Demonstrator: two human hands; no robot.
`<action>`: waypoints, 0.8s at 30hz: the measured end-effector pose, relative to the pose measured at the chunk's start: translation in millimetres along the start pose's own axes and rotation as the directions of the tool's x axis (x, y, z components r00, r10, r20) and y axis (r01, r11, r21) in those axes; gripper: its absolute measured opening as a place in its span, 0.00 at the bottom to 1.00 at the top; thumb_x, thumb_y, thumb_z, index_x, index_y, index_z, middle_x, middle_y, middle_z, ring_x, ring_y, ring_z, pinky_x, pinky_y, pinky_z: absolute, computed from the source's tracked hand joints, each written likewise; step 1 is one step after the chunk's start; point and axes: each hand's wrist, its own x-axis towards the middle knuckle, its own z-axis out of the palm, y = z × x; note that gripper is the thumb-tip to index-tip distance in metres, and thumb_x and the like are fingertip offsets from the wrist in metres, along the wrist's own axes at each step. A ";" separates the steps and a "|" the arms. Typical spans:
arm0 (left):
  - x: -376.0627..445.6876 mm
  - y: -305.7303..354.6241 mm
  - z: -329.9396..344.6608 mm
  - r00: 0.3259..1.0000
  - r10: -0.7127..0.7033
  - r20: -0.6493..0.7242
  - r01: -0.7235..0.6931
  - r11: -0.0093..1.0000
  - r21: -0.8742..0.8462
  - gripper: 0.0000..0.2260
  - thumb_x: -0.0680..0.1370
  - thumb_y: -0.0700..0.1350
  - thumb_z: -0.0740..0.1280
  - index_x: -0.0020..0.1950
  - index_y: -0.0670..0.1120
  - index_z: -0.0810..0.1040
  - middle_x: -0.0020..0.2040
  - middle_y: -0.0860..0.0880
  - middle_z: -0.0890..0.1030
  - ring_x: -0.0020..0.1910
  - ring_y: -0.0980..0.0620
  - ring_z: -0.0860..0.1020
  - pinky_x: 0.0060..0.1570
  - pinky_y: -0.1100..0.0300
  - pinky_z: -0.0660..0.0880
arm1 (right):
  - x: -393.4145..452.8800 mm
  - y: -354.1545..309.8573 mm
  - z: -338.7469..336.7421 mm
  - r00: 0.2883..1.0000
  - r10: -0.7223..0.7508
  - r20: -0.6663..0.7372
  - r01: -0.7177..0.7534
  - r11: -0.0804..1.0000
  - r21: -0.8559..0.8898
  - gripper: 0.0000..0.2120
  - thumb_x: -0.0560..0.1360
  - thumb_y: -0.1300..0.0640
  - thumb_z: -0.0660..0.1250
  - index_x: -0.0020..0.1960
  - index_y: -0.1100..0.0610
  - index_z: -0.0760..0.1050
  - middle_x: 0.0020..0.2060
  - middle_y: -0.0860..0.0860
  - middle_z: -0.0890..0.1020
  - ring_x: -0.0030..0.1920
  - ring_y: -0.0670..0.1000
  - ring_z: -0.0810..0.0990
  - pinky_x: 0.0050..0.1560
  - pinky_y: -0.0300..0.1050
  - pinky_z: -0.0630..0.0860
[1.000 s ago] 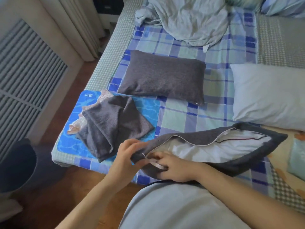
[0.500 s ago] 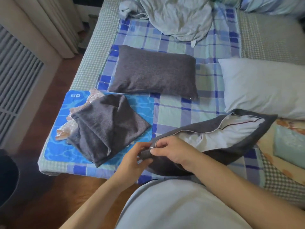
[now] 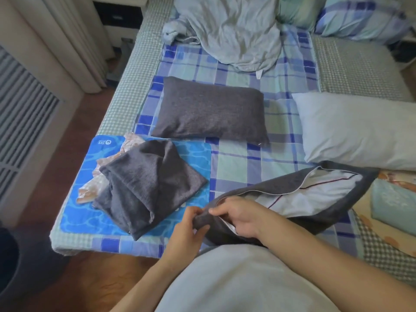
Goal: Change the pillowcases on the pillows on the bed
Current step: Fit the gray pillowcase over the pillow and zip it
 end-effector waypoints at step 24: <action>16.0 42.1 -6.1 0.920 0.359 -0.157 -0.216 0.797 0.564 0.06 0.75 0.51 0.67 0.41 0.50 0.76 0.37 0.52 0.73 0.29 0.49 0.74 0.26 0.50 0.73 | -19.2 7.7 16.9 0.700 -0.697 -0.156 0.090 0.303 -0.949 0.03 0.81 0.52 0.61 0.53 0.49 0.72 0.47 0.50 0.82 0.48 0.53 0.78 0.51 0.51 0.77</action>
